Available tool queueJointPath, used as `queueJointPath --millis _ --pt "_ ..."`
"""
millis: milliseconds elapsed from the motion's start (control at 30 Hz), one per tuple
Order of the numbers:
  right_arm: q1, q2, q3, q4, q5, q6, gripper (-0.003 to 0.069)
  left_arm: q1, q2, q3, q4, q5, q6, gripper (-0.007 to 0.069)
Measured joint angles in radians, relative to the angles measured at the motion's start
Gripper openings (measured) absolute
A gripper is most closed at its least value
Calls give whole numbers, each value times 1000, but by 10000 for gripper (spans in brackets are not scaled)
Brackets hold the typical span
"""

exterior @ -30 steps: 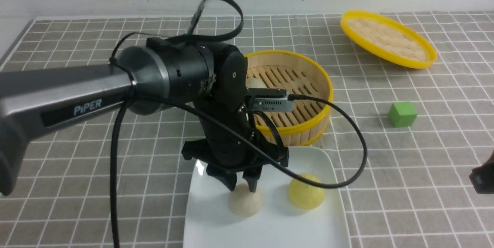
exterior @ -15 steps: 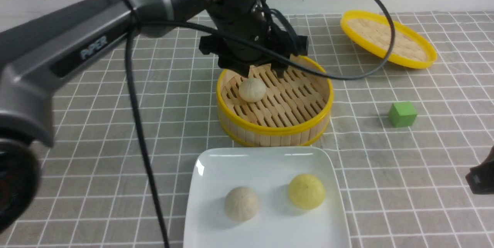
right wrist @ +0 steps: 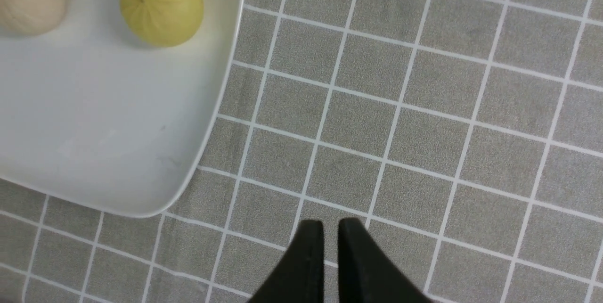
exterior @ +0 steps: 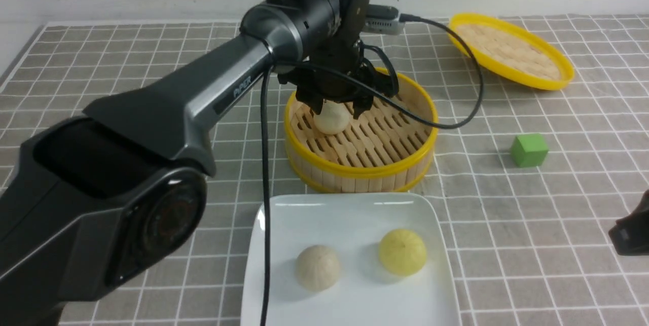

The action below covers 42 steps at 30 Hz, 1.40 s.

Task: Put the steamed buns into the plate on the grey tablecloth.
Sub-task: 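Reach into the bamboo steamer and grasp a bun with the left gripper, then carry the bun from the bamboo steamer to the plate with the left gripper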

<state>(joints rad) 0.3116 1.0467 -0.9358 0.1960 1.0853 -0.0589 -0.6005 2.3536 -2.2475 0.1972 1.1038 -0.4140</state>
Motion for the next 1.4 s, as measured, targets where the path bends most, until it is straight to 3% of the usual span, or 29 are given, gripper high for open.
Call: queueJointPath --millis 67,133,167,200,333,633,800,933,1033,1167,1400 --pt "0 0 0 1 0 0 71 0 7 -1 9 0 -3 433" --pt "0 0 0 5 0 0 71 0 21 -2 22 7 -6 302" --pt "0 0 0 5 0 0 71 0 22 -2 23 7 -7 290" --pt "0 0 0 6 0 0 71 0 26 -2 22 20 -7 185" --pt "0 0 0 9 -1 0 76 0 17 -11 17 67 -4 30" --pt "0 0 0 9 -1 0 80 0 -220 -115 -37 134 86 23" --pt "0 0 0 10 -2 0 87 0 -417 -14 -176 134 135 23" --pt "0 0 0 11 -2 0 92 -22 -567 309 -300 134 187 23" --pt "0 0 0 11 -2 0 96 -73 -638 631 -308 134 197 23" --pt "0 0 0 12 -2 0 100 -153 -678 892 -309 105 151 23" --pt "0 0 0 25 -9 0 106 -257 -678 1041 -310 -102 84 23"
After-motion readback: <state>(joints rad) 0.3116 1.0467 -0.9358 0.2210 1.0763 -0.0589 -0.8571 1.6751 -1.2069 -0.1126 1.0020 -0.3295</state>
